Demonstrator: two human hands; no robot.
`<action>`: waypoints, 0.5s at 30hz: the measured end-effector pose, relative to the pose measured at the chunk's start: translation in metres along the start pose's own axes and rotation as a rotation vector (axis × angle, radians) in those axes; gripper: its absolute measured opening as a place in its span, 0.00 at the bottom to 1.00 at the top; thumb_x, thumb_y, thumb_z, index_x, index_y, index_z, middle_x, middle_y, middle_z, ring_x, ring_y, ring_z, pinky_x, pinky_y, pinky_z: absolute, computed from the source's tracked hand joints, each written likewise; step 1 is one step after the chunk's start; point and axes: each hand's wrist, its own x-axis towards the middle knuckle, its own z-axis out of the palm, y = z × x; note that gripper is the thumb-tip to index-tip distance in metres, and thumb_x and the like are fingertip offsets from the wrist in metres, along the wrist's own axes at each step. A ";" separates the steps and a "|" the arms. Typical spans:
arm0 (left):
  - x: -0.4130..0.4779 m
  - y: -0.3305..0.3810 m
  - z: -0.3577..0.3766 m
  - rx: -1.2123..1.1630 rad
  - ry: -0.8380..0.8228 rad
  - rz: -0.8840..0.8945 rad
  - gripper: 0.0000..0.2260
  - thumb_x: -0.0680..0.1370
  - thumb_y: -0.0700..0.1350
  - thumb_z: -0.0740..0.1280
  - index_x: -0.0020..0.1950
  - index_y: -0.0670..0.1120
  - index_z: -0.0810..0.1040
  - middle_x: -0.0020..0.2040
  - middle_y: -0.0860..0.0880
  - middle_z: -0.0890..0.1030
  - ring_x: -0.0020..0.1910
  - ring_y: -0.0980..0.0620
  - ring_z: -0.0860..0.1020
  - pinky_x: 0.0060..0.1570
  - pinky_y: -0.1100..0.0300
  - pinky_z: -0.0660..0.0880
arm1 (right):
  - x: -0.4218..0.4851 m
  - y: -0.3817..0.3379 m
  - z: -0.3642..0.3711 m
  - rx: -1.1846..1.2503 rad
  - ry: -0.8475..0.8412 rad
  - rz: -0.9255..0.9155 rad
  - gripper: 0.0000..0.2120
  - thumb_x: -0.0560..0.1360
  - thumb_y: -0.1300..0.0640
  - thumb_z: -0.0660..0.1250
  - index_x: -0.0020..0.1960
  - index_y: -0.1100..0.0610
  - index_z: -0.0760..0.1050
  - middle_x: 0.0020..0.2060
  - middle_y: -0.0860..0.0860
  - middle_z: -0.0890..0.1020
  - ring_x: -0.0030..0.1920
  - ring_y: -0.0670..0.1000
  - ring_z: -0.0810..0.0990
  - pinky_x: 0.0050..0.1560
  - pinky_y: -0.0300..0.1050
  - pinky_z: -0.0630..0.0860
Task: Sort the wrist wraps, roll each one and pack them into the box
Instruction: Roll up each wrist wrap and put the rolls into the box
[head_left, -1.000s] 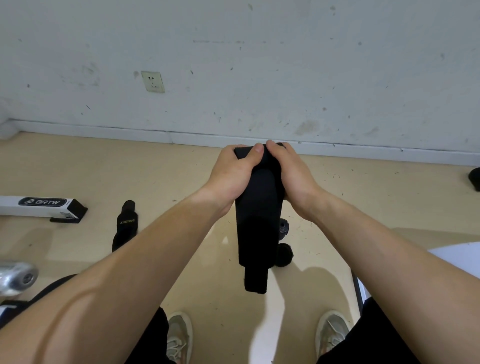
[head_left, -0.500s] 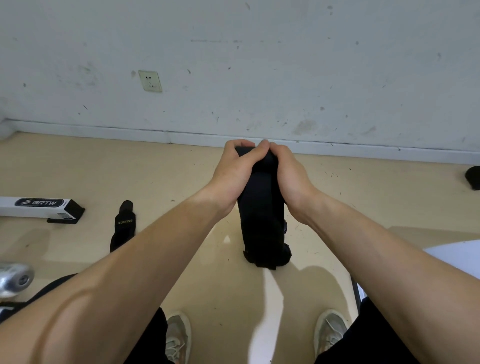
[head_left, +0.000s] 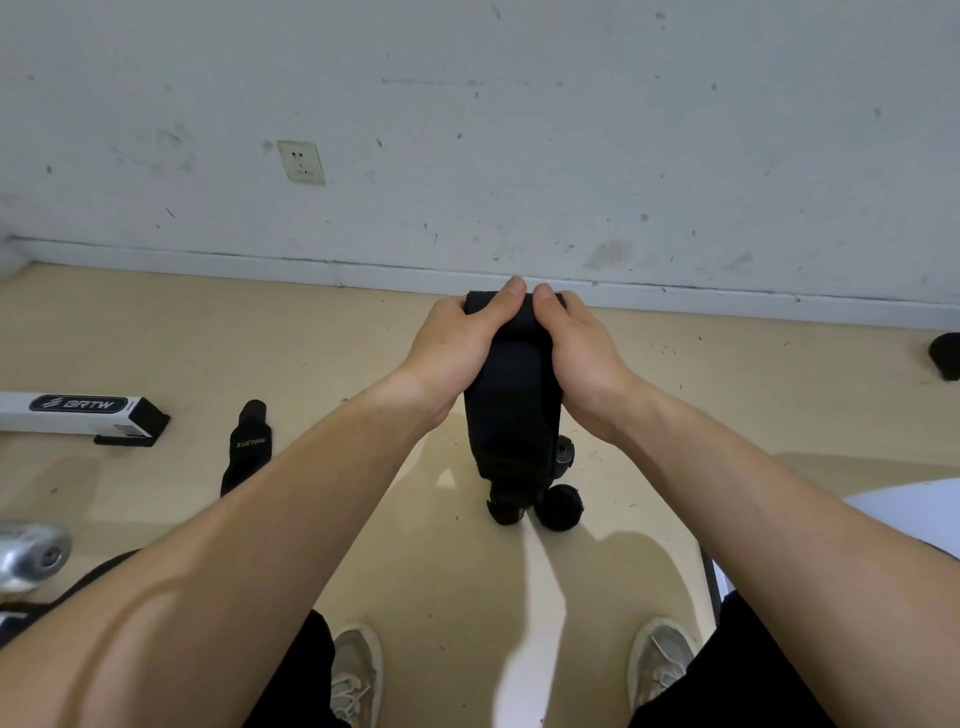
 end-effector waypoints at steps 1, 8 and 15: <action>0.001 -0.001 0.000 -0.022 0.016 0.006 0.19 0.82 0.55 0.69 0.58 0.40 0.85 0.53 0.43 0.88 0.53 0.45 0.87 0.63 0.44 0.80 | 0.001 0.000 0.000 0.034 0.000 0.007 0.15 0.85 0.47 0.58 0.62 0.58 0.72 0.59 0.56 0.82 0.60 0.55 0.83 0.66 0.59 0.77; 0.002 -0.002 0.000 -0.028 0.112 0.031 0.16 0.80 0.49 0.74 0.62 0.41 0.79 0.54 0.44 0.86 0.53 0.45 0.86 0.60 0.44 0.82 | 0.002 -0.008 -0.008 -0.012 -0.098 0.062 0.20 0.82 0.42 0.61 0.64 0.56 0.74 0.55 0.50 0.84 0.54 0.51 0.85 0.57 0.52 0.81; 0.002 -0.003 -0.001 -0.100 0.044 0.010 0.21 0.78 0.55 0.74 0.63 0.40 0.80 0.57 0.42 0.86 0.55 0.45 0.86 0.63 0.44 0.80 | 0.005 -0.006 -0.006 0.040 -0.062 -0.019 0.17 0.84 0.45 0.60 0.63 0.58 0.71 0.57 0.55 0.83 0.57 0.52 0.85 0.62 0.53 0.81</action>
